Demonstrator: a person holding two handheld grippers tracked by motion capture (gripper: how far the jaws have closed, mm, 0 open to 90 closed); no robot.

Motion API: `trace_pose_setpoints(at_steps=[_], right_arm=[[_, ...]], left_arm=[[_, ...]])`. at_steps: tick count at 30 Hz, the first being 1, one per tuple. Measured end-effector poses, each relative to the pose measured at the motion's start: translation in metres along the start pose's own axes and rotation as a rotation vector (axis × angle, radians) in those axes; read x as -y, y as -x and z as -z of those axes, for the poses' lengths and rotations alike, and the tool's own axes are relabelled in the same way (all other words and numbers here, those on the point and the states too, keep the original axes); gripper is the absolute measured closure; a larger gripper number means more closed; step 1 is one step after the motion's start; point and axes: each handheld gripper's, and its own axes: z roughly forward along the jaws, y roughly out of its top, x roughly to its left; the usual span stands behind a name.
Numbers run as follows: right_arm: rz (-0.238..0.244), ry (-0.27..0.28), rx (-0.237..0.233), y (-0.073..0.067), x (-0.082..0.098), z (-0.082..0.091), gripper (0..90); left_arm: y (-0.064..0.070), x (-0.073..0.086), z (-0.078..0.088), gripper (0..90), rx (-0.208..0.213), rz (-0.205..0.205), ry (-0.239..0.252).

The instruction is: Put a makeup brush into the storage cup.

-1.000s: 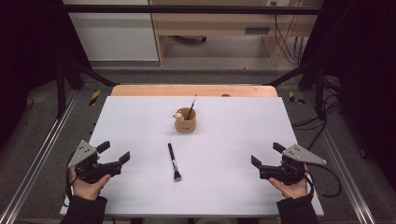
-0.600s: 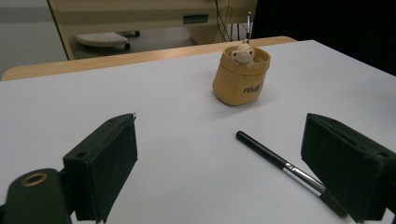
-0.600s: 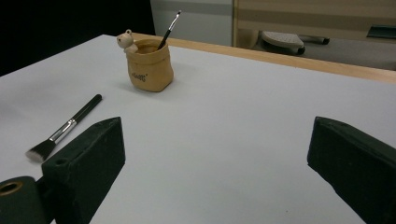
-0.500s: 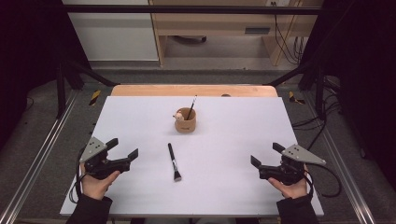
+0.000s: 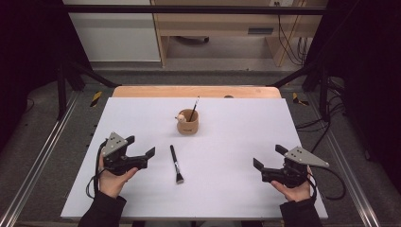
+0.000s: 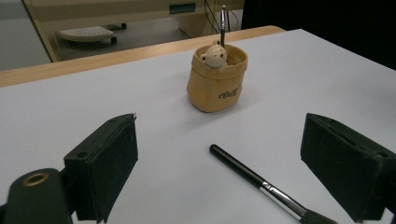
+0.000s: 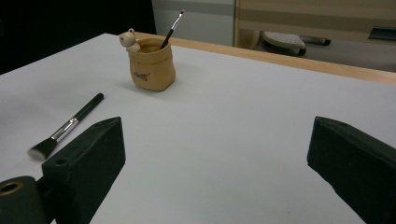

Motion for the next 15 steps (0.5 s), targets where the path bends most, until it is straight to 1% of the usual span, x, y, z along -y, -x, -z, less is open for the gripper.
trace_pose_setpoints(at_steps=[4, 9, 15], right_arm=[[0.007, -0.001, -0.005, -0.002, 0.000, -0.001, 4.9], [0.005, -0.001, -0.006, -0.002, 0.000, -0.001, 4.9], [0.003, 0.000, -0.009, -0.002, -0.001, -0.001, 4.9]], left_arm=[[0.006, -0.001, -0.010, 10.5, 0.005, 0.002, -0.020], [0.015, -0.001, -0.022, 10.5, 0.012, -0.012, -0.051], [0.023, 0.003, -0.037, 10.7, 0.019, -0.014, -0.090]])
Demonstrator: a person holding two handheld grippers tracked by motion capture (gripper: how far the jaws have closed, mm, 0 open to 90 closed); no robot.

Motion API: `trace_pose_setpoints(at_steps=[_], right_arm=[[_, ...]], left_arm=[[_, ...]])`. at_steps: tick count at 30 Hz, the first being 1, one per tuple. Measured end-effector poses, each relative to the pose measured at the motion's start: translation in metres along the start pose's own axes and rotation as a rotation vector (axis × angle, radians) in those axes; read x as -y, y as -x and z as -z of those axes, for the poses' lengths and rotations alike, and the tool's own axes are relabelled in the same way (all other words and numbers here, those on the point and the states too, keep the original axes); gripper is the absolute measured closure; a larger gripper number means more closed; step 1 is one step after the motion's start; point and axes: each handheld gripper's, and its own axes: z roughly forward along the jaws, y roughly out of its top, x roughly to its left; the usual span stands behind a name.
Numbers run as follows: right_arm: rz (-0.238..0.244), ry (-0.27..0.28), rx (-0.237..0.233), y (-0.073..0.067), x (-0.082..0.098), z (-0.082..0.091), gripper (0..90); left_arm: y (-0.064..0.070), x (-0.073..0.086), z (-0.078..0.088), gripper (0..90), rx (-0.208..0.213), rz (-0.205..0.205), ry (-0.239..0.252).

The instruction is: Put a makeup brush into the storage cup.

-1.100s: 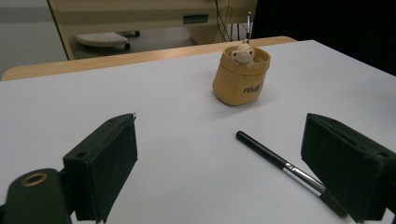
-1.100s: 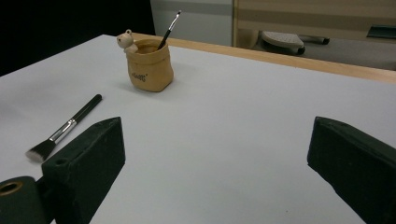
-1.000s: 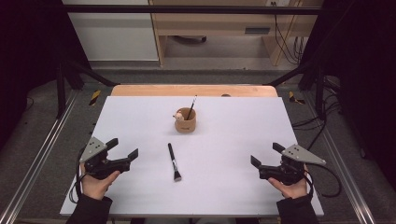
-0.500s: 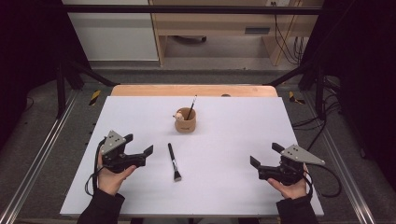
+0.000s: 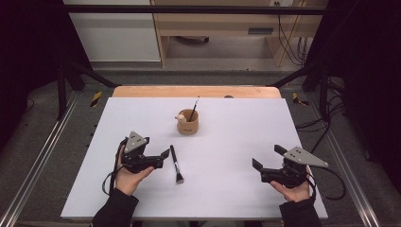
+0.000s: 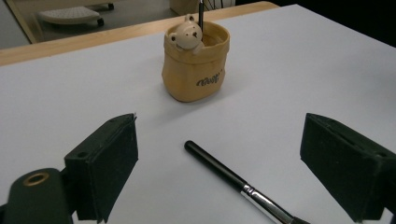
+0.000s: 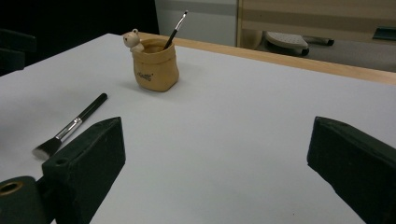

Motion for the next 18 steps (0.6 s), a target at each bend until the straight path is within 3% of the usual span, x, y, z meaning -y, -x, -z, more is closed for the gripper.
trace_pose_setpoints(at_steps=[9, 18], right_arm=[[0.000, -0.008, -0.002, -0.001, 0.001, -0.002, 4.9], [0.000, -0.016, -0.006, -0.002, 0.001, -0.003, 4.9]], left_arm=[[0.011, 0.007, -0.019, 12.4, 0.003, -0.020, -0.070], [0.015, 0.015, -0.034, 15.4, -0.009, -0.008, -0.136]])
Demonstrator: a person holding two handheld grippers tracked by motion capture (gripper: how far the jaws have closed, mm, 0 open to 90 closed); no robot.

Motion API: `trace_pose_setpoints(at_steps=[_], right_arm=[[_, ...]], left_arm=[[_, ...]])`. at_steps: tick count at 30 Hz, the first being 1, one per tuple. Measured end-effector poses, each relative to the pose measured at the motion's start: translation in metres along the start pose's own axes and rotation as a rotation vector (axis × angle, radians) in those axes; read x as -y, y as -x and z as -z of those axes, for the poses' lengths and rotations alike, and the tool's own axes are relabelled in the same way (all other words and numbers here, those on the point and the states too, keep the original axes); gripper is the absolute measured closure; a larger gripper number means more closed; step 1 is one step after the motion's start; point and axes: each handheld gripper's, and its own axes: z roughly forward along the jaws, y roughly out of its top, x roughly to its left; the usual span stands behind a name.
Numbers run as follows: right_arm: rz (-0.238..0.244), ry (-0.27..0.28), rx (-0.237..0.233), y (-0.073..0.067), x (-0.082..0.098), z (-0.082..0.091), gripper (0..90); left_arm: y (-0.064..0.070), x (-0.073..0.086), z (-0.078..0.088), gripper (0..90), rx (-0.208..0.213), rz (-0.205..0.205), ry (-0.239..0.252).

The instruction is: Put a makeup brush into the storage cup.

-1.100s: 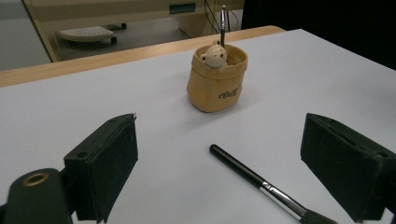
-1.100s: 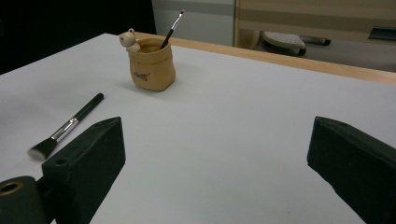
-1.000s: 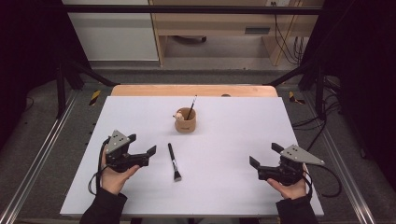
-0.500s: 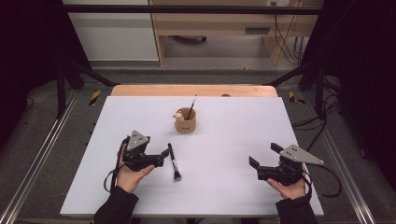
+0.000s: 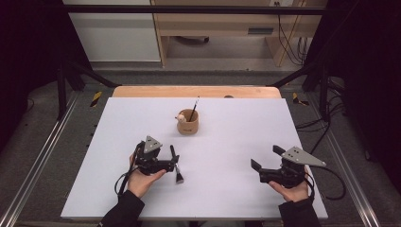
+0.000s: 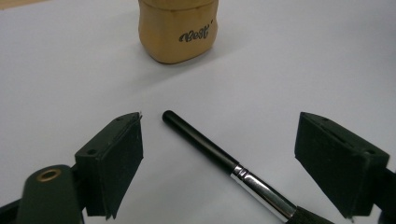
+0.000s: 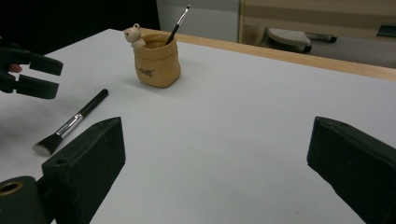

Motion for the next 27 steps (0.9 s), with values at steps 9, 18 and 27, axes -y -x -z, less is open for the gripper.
trace_pose_setpoints(at_steps=[9, 18, 27], right_arm=[[0.001, -0.004, -0.005, 0.000, 0.001, -0.001, 4.9], [0.001, -0.006, -0.003, 0.000, 0.001, -0.002, 4.9], [0.000, -0.005, -0.003, -0.001, 0.001, -0.001, 4.8]], left_arm=[[0.004, 0.006, -0.017, 21.6, -0.001, 0.014, -0.059], [0.010, 0.010, -0.028, 27.2, -0.003, 0.005, -0.109], [0.013, 0.012, -0.032, 38.7, 0.010, 0.007, -0.140]])
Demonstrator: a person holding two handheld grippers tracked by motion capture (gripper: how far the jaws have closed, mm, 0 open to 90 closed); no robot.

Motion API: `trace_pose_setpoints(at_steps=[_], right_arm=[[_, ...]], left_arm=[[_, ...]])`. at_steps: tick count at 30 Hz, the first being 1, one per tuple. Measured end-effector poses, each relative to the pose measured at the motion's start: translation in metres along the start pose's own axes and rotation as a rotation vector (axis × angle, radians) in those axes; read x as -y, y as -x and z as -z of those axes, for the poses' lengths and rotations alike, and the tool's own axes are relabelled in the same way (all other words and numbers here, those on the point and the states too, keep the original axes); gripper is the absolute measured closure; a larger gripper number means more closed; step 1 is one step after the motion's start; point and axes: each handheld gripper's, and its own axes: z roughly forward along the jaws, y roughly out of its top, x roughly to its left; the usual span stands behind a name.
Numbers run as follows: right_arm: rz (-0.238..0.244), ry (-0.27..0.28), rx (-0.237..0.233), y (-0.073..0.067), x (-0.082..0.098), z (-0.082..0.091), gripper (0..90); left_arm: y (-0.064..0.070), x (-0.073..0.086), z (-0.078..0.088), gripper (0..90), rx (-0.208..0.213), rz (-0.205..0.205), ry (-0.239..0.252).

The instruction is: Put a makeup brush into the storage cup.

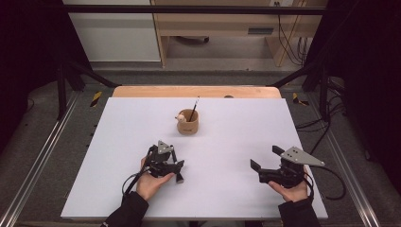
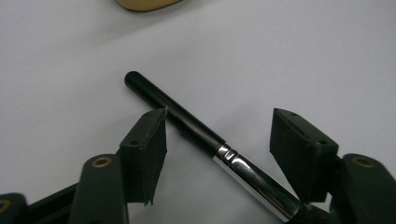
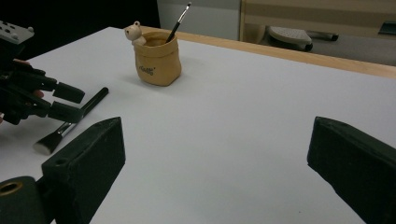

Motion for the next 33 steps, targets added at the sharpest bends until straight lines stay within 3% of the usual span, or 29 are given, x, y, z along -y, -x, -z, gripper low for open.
trace_pose_setpoints(at_steps=[7, 15, 26, 33], right_arm=[[0.002, -0.004, 0.001, 0.0002, 0.0004, -0.0004, 4.8], [0.001, -0.005, 0.001, 0.0002, 0.0008, -0.0008, 4.8], [0.001, -0.003, 0.002, 0.0006, 0.0006, -0.0003, 4.8], [-0.001, -0.005, 0.001, 0.0003, 0.0004, -0.0001, 4.8]], left_arm=[[0.0015, 0.0012, -0.0031, 47.2, 0.003, -0.005, -0.026], [0.0007, 0.0010, -0.0020, 51.9, 0.001, 0.018, -0.035], [-0.0034, 0.0000, 0.0018, 62.1, 0.023, 0.041, -0.064], [-0.0039, 0.0000, 0.0038, 68.5, 0.042, 0.031, -0.081]])
